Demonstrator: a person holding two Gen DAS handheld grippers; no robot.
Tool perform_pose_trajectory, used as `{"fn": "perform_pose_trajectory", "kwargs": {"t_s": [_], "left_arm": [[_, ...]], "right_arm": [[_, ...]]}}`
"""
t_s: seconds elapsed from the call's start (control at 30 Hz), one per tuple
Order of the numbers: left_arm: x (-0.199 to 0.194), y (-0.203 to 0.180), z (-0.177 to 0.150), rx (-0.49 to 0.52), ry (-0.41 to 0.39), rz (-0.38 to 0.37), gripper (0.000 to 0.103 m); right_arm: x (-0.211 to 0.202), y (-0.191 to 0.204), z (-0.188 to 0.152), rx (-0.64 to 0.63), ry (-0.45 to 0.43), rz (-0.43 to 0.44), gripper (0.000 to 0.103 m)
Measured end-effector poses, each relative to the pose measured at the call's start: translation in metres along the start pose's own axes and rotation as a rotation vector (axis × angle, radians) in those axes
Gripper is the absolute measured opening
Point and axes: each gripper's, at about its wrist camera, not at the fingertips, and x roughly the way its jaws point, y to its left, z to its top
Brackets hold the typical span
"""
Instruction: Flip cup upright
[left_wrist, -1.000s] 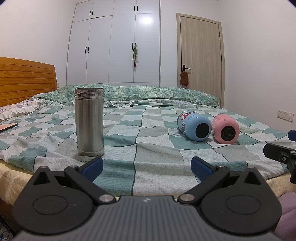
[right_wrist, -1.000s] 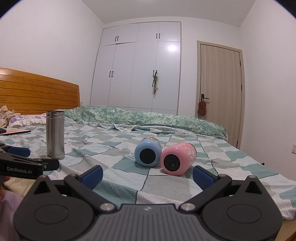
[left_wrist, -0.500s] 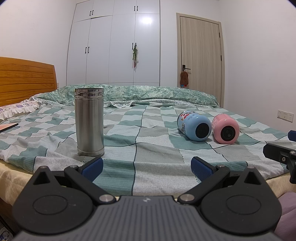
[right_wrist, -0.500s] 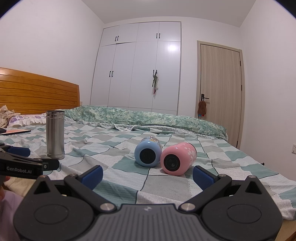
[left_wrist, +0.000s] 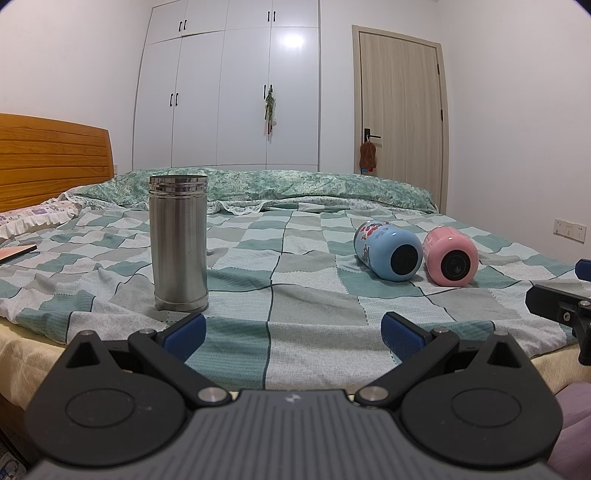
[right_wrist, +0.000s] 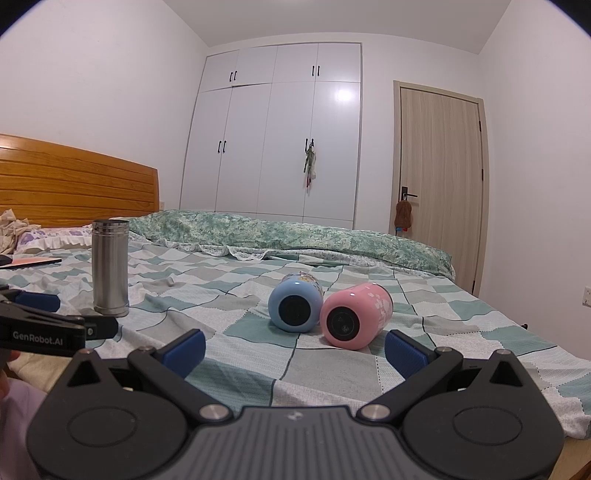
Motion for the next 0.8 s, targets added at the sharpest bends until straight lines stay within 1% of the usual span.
{"fn": "perform_pose_trajectory", "kwargs": {"t_s": [0.17,0.33,0.5,0.63,0.8], "left_arm": [[0.004,-0.003,0.004,0.015,0.022,-0.004,0.103],[0.011,-0.005,0.016,0.022,0.054,-0.06,0.103],[0.023,-0.01,0.033,0.06,0.043,-0.08,0.103],[0.04,-0.013,0.048,0.087,0.048,-0.109,0.103],[0.068,-0.015,0.063,0.132,0.053,-0.118,0.103]], "right_arm": [[0.002,0.0,0.004,-0.003,0.025,0.011,0.103],[0.012,-0.004,0.018,0.007,0.045,0.025,0.103],[0.036,-0.009,0.036,0.008,0.064,0.034,0.103],[0.059,-0.014,0.052,0.023,0.084,0.04,0.103],[0.092,-0.022,0.071,0.05,0.123,0.047,0.103]]}}
